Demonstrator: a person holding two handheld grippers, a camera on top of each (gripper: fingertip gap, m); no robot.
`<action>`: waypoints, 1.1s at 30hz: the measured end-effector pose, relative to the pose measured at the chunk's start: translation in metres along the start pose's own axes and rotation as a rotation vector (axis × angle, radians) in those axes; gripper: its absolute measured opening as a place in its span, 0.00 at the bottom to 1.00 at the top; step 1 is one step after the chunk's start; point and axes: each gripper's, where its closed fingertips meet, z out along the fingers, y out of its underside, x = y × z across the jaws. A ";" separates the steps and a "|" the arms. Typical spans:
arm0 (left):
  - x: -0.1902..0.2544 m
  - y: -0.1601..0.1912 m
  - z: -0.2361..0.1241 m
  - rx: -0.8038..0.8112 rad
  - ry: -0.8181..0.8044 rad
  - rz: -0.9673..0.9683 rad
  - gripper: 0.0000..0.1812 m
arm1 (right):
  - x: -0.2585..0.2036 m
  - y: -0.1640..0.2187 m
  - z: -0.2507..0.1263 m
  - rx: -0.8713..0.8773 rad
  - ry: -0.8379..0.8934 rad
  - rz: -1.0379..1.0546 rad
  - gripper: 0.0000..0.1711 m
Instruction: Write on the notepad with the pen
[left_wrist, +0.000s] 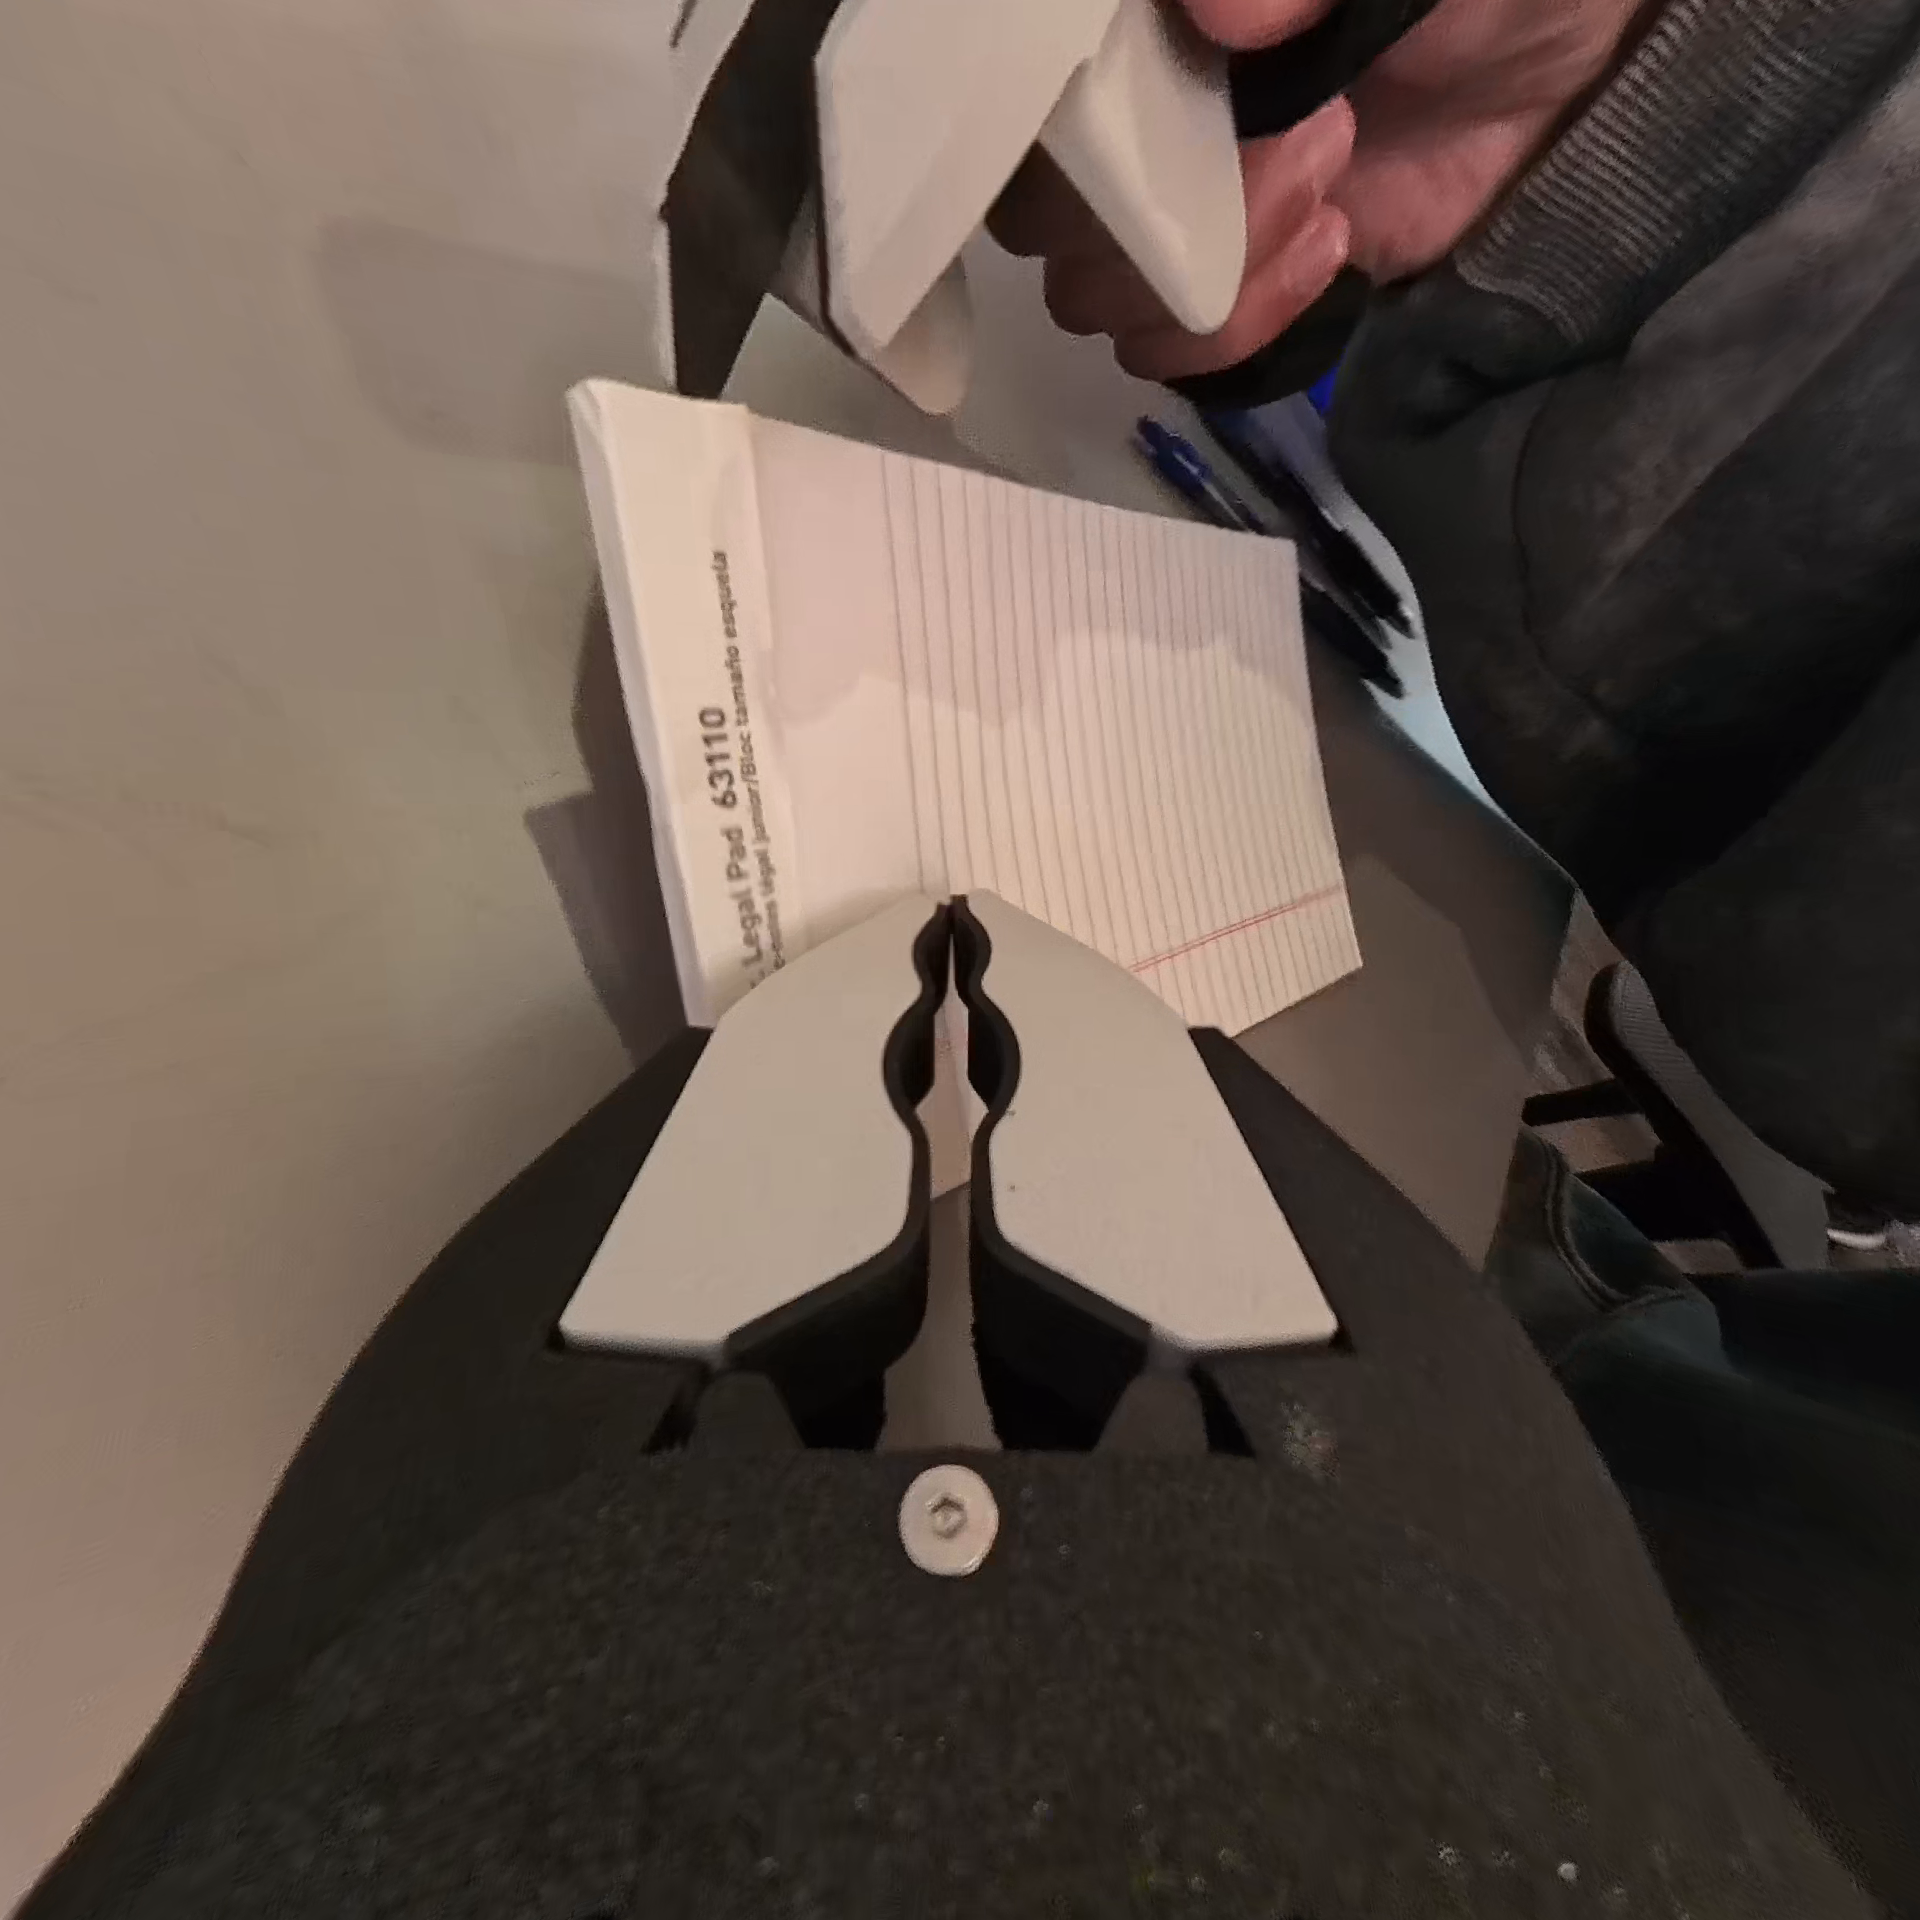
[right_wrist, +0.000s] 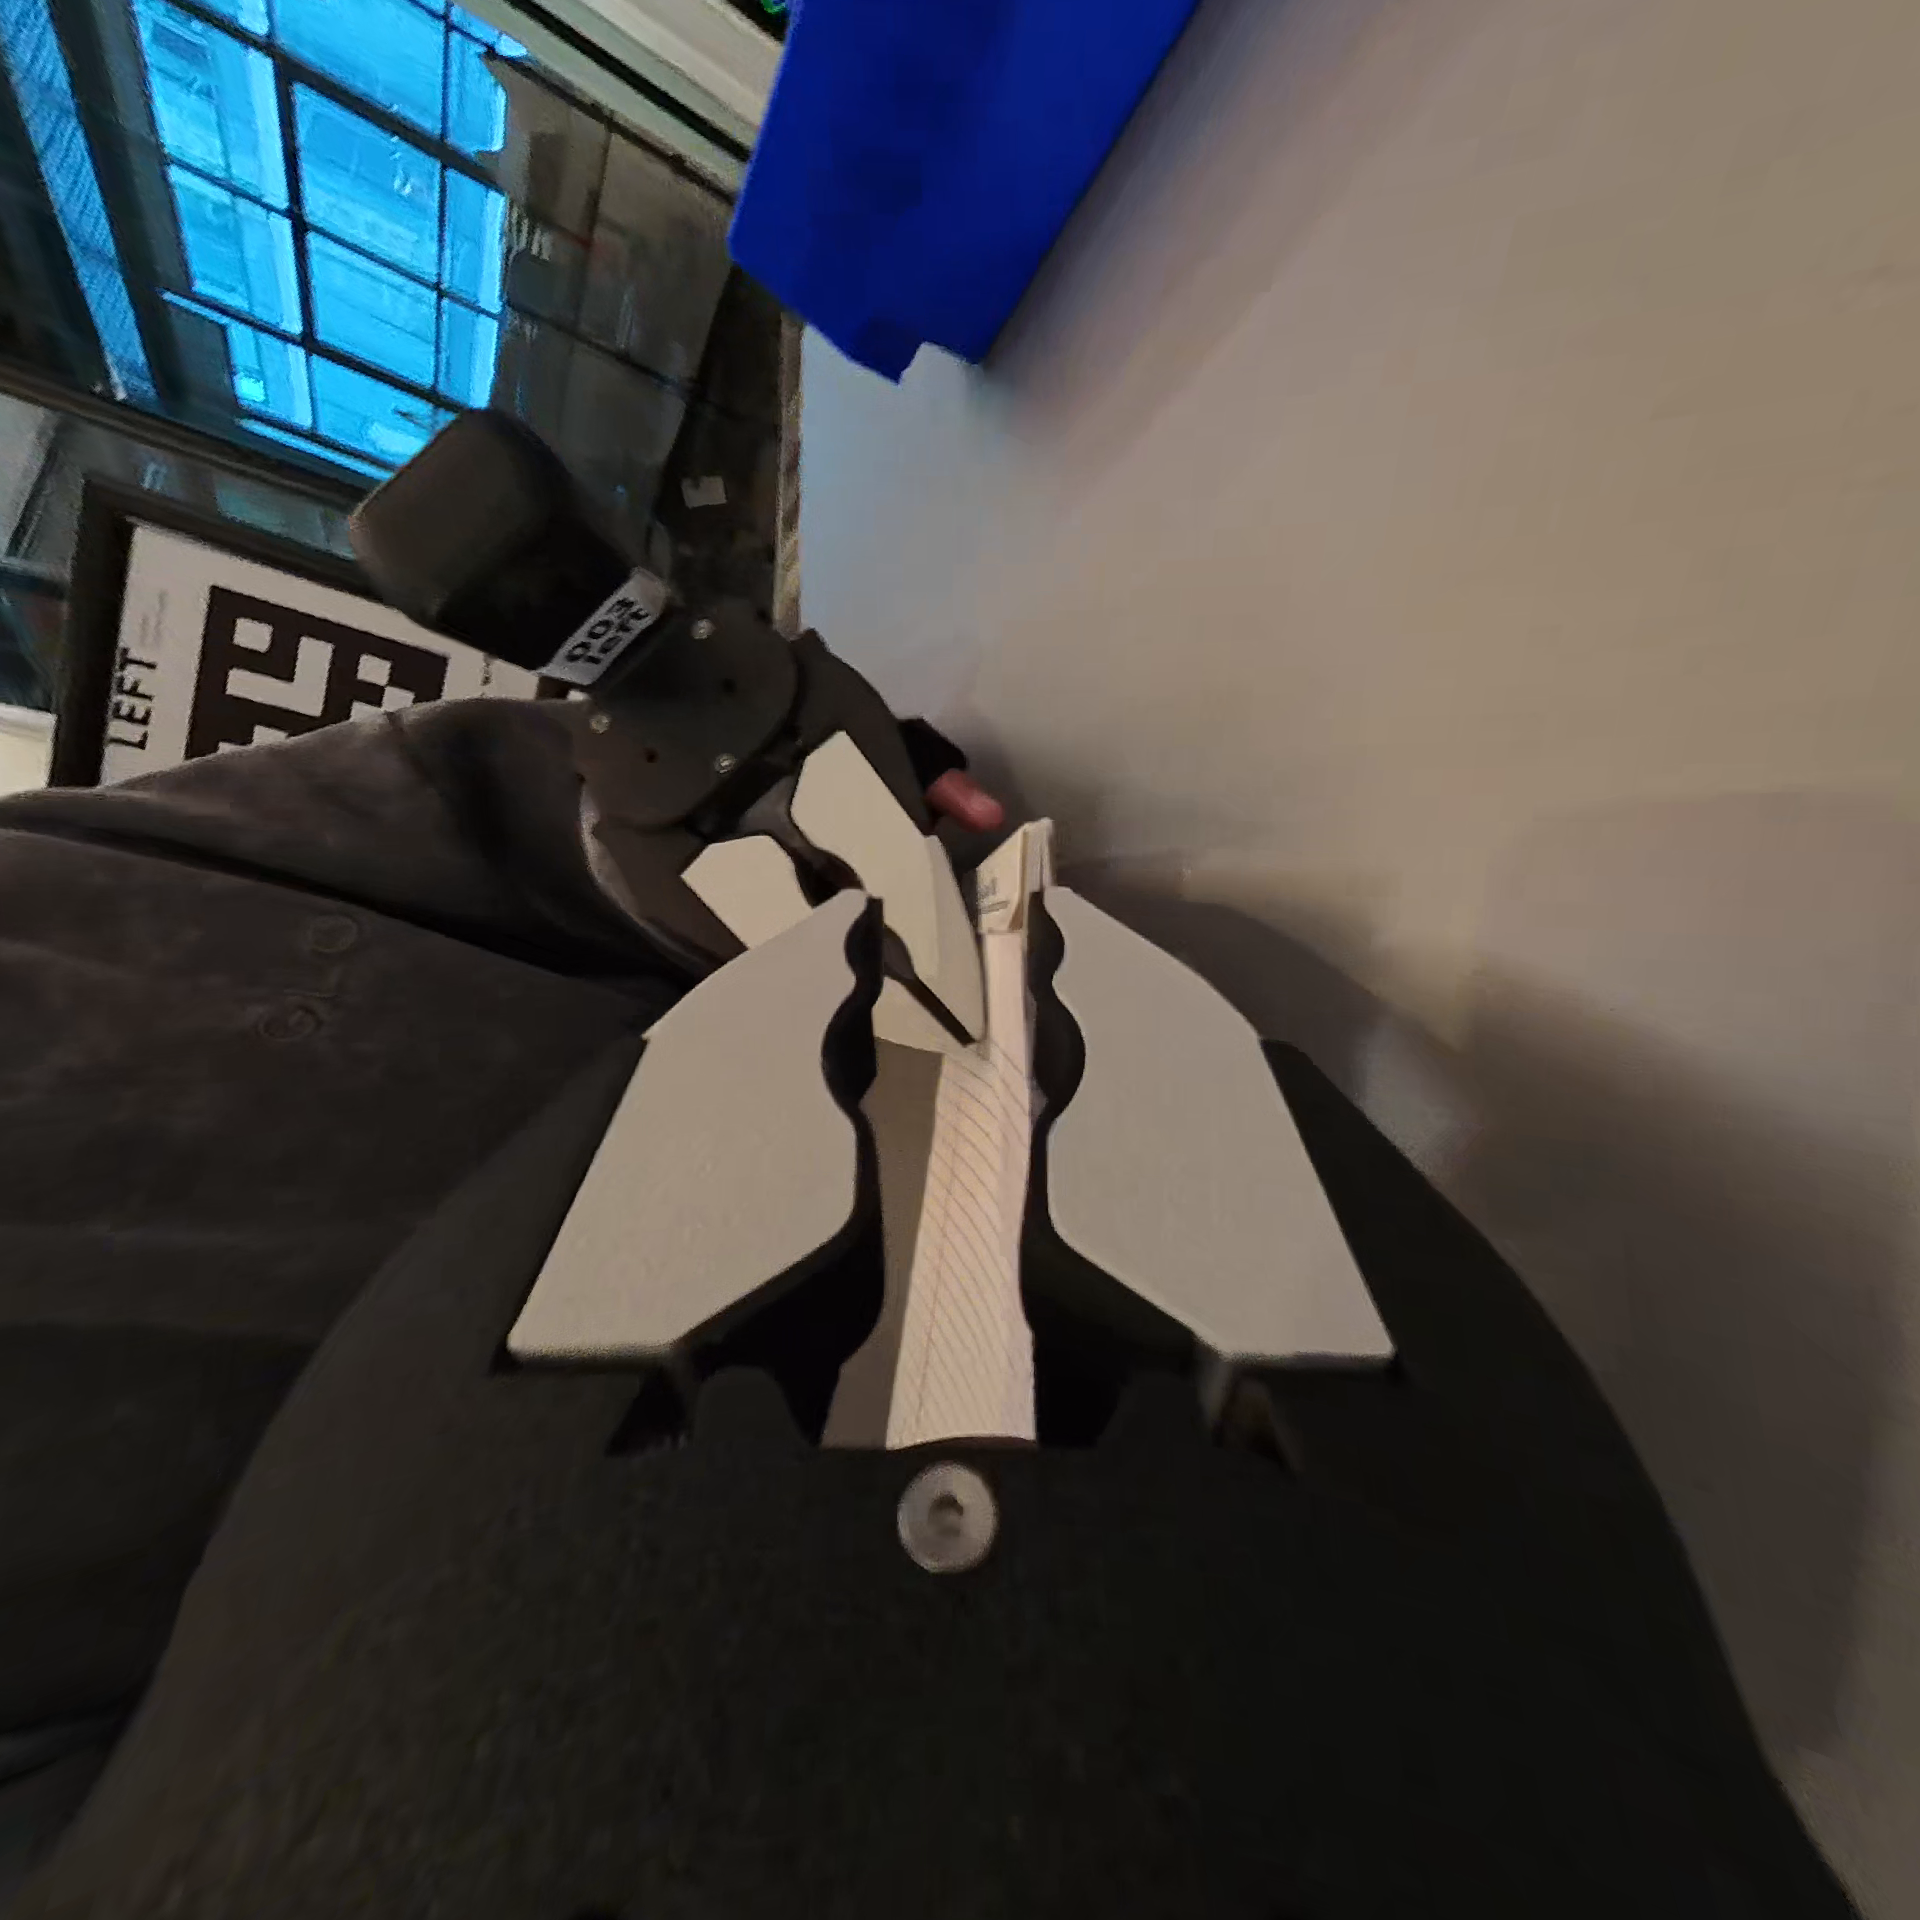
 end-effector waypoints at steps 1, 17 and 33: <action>0.004 0.000 0.000 0.002 0.020 0.010 0.00 | -0.002 0.002 0.002 -0.012 -0.001 -0.002 0.13; 0.008 0.010 0.003 -0.048 -0.034 0.091 0.00 | 0.061 0.021 0.026 -0.351 0.507 -0.797 0.21; 0.037 0.024 -0.031 -0.045 0.035 0.127 0.06 | 0.020 0.114 0.014 -0.753 0.166 -0.586 0.07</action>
